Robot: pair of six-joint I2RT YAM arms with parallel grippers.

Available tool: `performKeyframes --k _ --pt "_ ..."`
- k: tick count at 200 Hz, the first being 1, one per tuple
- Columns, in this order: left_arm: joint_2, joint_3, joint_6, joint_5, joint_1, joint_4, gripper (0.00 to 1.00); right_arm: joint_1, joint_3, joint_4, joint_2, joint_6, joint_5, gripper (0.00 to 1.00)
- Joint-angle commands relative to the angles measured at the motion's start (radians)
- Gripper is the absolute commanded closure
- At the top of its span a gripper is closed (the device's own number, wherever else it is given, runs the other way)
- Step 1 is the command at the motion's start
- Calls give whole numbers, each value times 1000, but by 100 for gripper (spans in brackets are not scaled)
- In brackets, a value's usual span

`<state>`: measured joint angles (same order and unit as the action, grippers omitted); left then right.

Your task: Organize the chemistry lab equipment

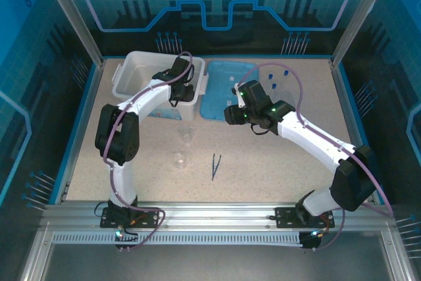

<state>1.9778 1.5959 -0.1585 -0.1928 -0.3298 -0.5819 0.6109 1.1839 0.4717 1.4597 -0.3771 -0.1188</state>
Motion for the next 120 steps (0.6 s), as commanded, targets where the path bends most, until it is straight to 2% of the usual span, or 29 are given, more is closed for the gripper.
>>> performKeyframes --k 1,95,120 --pt "16 57 -16 37 5 -35 92 -9 8 8 7 -11 11 46" --pt "58 73 -33 66 2 -150 92 -9 12 8 4 -9 6 46" --pt "68 70 -33 73 -5 -159 89 -9 15 7 7 -10 9 46"
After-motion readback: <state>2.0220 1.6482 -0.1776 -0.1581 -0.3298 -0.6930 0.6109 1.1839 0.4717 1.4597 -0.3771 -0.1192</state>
